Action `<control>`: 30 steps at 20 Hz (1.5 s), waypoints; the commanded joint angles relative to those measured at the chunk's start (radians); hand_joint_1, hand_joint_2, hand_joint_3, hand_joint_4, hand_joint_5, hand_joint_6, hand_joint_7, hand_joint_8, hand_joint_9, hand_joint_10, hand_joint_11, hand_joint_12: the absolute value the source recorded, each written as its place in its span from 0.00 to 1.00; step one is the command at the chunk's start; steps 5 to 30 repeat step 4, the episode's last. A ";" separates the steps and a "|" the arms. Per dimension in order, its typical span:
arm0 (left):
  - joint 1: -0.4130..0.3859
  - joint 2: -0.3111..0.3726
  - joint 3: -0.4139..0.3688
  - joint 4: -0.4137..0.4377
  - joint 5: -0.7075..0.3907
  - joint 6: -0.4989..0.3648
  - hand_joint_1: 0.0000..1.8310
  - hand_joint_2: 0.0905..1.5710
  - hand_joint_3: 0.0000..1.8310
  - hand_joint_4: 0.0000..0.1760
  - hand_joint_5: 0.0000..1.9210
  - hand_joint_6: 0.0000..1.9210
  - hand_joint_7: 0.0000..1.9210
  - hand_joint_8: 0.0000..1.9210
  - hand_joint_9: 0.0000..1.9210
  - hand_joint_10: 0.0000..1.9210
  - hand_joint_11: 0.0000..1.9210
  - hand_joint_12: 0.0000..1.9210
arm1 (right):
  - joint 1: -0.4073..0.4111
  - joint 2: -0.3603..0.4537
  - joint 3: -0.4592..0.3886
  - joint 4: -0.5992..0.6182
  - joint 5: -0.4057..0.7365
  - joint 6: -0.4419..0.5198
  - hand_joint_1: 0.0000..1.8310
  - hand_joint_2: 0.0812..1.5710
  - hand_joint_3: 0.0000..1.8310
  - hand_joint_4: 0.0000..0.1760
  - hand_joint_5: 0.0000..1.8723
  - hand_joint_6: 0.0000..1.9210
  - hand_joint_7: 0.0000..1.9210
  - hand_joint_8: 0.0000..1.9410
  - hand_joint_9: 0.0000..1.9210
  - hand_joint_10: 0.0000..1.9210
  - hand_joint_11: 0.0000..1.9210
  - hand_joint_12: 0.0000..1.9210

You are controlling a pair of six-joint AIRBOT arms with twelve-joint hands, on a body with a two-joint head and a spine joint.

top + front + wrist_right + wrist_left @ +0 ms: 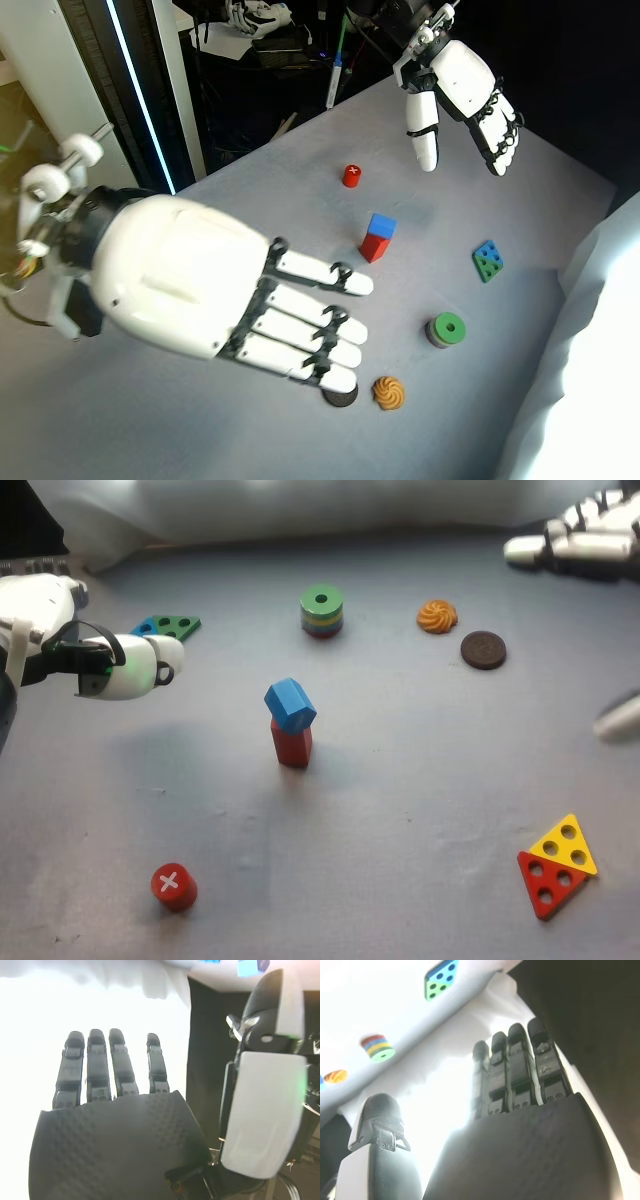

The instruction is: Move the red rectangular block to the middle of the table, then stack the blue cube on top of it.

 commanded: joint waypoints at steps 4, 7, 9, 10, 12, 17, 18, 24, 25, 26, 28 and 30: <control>-0.010 0.016 -0.001 0.080 -0.056 0.002 0.07 0.73 0.00 0.00 0.12 0.00 0.11 0.00 0.09 0.00 0.00 0.20 | 0.002 0.034 0.025 -0.246 0.077 0.246 0.37 0.45 0.00 0.00 0.00 0.00 0.00 0.00 0.00 0.00 0.00 0.00; -0.010 0.016 -0.001 0.080 -0.056 0.002 0.07 0.73 0.00 0.00 0.12 0.00 0.11 0.00 0.09 0.00 0.00 0.20 | 0.002 0.034 0.025 -0.246 0.077 0.246 0.37 0.45 0.00 0.00 0.00 0.00 0.00 0.00 0.00 0.00 0.00 0.00; -0.010 0.016 -0.001 0.080 -0.056 0.002 0.07 0.73 0.00 0.00 0.12 0.00 0.11 0.00 0.09 0.00 0.00 0.20 | 0.002 0.034 0.025 -0.246 0.077 0.246 0.37 0.45 0.00 0.00 0.00 0.00 0.00 0.00 0.00 0.00 0.00 0.00; -0.010 0.016 -0.001 0.080 -0.056 0.002 0.07 0.73 0.00 0.00 0.12 0.00 0.11 0.00 0.09 0.00 0.00 0.20 | 0.002 0.034 0.025 -0.246 0.077 0.246 0.37 0.45 0.00 0.00 0.00 0.00 0.00 0.00 0.00 0.00 0.00 0.00; -0.010 0.016 -0.001 0.080 -0.056 0.002 0.07 0.73 0.00 0.00 0.12 0.00 0.11 0.00 0.09 0.00 0.00 0.20 | 0.002 0.034 0.025 -0.246 0.077 0.246 0.37 0.45 0.00 0.00 0.00 0.00 0.00 0.00 0.00 0.00 0.00 0.00; -0.010 0.016 -0.001 0.080 -0.056 0.002 0.07 0.73 0.00 0.00 0.12 0.00 0.11 0.00 0.09 0.00 0.00 0.20 | 0.002 0.034 0.025 -0.246 0.077 0.246 0.37 0.45 0.00 0.00 0.00 0.00 0.00 0.00 0.00 0.00 0.00 0.00; -0.010 0.016 -0.001 0.080 -0.056 0.002 0.07 0.73 0.00 0.00 0.12 0.00 0.11 0.00 0.09 0.00 0.00 0.20 | 0.002 0.034 0.025 -0.246 0.077 0.246 0.37 0.45 0.00 0.00 0.00 0.00 0.00 0.00 0.00 0.00 0.00 0.00; -0.010 0.016 -0.001 0.080 -0.056 0.002 0.07 0.73 0.00 0.00 0.12 0.00 0.11 0.00 0.09 0.00 0.00 0.20 | 0.002 0.034 0.025 -0.246 0.077 0.246 0.37 0.45 0.00 0.00 0.00 0.00 0.00 0.00 0.00 0.00 0.00 0.00; -0.010 0.016 -0.001 0.080 -0.056 0.002 0.07 0.73 0.00 0.00 0.12 0.00 0.11 0.00 0.09 0.00 0.00 0.20 | 0.002 0.034 0.025 -0.246 0.077 0.246 0.37 0.45 0.00 0.00 0.00 0.00 0.00 0.00 0.00 0.00 0.00 0.00; -0.010 0.016 -0.001 0.080 -0.056 0.002 0.07 0.73 0.00 0.00 0.12 0.00 0.11 0.00 0.09 0.00 0.00 0.20 | 0.002 0.034 0.025 -0.246 0.077 0.246 0.37 0.45 0.00 0.00 0.00 0.00 0.00 0.00 0.00 0.00 0.00 0.00; -0.010 0.016 -0.001 0.080 -0.056 0.002 0.07 0.73 0.00 0.00 0.12 0.00 0.11 0.00 0.09 0.00 0.00 0.20 | 0.002 0.034 0.025 -0.246 0.077 0.246 0.37 0.45 0.00 0.00 0.00 0.00 0.00 0.00 0.00 0.00 0.00 0.00; -0.010 0.016 -0.001 0.080 -0.056 0.002 0.07 0.73 0.00 0.00 0.12 0.00 0.11 0.00 0.09 0.00 0.00 0.20 | 0.002 0.034 0.025 -0.246 0.077 0.246 0.37 0.45 0.00 0.00 0.00 0.00 0.00 0.00 0.00 0.00 0.00 0.00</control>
